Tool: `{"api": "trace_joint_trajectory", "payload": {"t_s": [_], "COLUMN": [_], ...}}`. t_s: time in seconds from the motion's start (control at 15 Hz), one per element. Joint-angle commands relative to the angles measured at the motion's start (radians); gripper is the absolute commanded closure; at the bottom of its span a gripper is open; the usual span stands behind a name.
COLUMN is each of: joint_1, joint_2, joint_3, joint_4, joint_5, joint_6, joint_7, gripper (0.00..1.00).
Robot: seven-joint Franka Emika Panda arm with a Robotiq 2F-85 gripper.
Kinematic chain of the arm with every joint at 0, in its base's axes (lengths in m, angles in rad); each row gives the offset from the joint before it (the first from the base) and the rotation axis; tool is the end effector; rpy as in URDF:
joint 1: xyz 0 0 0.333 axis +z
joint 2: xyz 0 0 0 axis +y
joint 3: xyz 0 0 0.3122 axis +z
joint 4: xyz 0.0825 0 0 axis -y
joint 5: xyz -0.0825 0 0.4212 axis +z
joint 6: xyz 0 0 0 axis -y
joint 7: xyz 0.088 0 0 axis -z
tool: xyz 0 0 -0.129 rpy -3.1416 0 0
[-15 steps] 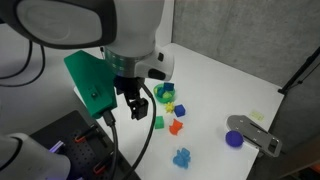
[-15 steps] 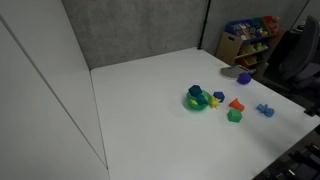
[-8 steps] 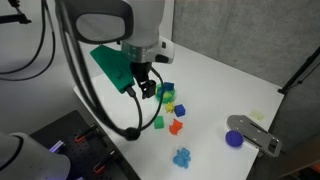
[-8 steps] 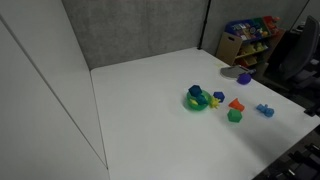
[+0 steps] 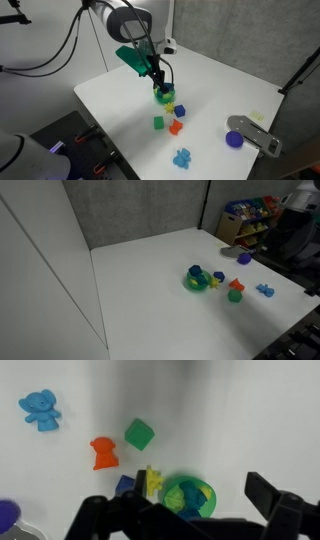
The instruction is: Remove the green toy from the green bowl
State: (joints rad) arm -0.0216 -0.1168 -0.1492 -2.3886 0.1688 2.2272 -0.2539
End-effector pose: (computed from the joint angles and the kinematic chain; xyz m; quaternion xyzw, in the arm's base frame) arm 0.4974 -0.0766 0.3113 -0.9969 0.0109 0.0072 0.0775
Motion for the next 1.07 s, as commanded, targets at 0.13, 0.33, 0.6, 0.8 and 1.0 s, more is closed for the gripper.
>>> {"api": "trace_joint_trajectory", "payload": {"t_s": [0.13,0.33,0.6,0.8,1.0], "joint_1": [0.000,-0.001,0.003,0.011,0.034], "joint_2": [0.294,0.438,0.621,0.738,0.837], "joint_3": [0.077,0.107,0.131,0.145,0.156], "joint_4": [0.226,0.332,0.467,0.556,0.622], "joint_5": [-0.011,-0.017,-0.029,-0.039,-0.061], "joint_6": [0.058,0.098,0.159,0.186,0.227], "joint_7": [0.088,0.120,0.156,0.170,0.192], "gripper": [0.00,0.00,0.00,0.00,0.00]}}
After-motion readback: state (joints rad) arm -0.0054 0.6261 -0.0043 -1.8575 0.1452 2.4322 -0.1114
